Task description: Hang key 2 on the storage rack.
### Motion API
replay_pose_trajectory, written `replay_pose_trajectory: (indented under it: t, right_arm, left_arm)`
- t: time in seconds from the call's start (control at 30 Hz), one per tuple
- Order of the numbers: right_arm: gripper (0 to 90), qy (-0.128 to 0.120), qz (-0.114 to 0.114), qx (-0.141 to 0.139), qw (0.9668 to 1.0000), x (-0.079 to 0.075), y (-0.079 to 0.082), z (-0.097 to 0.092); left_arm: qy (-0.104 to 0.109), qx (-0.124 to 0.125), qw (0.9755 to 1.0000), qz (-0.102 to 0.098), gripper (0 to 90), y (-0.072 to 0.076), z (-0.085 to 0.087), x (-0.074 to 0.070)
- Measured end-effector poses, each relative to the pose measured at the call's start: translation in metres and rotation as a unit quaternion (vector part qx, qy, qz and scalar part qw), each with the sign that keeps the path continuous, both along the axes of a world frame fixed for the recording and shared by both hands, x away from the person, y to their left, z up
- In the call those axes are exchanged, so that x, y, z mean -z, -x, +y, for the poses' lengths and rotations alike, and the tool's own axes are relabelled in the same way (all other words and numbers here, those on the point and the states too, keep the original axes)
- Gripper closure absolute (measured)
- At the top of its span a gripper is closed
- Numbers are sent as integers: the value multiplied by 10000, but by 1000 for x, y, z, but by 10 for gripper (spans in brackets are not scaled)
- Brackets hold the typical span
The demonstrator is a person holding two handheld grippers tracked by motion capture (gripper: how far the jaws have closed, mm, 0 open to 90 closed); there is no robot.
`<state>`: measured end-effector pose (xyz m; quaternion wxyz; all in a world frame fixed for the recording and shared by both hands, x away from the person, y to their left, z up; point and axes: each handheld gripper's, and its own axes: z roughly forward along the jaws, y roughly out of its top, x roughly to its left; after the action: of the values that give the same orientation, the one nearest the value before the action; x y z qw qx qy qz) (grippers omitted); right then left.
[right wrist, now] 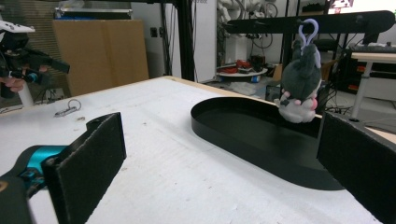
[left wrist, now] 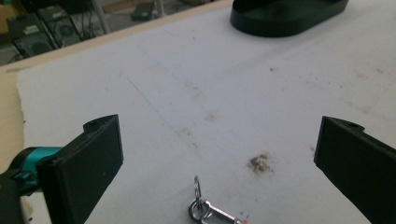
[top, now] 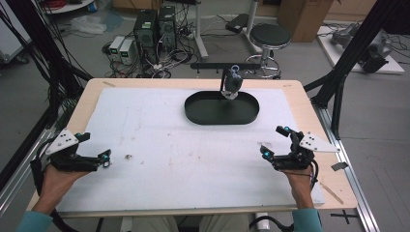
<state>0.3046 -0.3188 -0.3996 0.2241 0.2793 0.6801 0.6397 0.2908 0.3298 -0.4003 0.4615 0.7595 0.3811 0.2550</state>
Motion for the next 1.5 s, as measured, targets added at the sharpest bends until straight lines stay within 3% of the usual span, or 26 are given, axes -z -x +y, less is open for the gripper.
replay_pose_trajectory:
  t: [0.1,0.3,0.4,0.5,0.57,0.73,0.9,1.2,1.5]
  right_arm:
    - [11,-1,-19,-4,10000,-1,0,-1]
    - [12,-6,-21,18,10000,-1,1,-1]
    - [12,1,-28,-6,10000,-1,0,-1]
    - [12,1,-6,-36,10000,0,0,-1]
    - [12,13,-5,-43,10000,0,-1,0]
    - [12,-1,22,-54,10000,0,-1,1]
    - [12,9,-25,-98,9999,0,-1,2]
    - [12,-7,-12,-118,9999,0,0,2]
    - [12,7,-19,-108,9999,0,-1,3]
  left_arm:
    - [-160,93,9994,294,17,-5,4,-2]
    - [-417,163,9968,661,17,-14,8,0]
    - [-519,236,9955,757,31,-17,10,2]
    - [-581,244,9944,852,131,-19,10,4]
    - [-665,294,9931,922,135,-21,10,6]
    - [-648,405,9907,1123,165,-25,10,9]
    - [-688,335,9888,1280,235,-28,11,11]
    - [-840,401,9834,1558,432,-31,8,15]
    - [-922,409,9790,1773,550,-35,6,18]
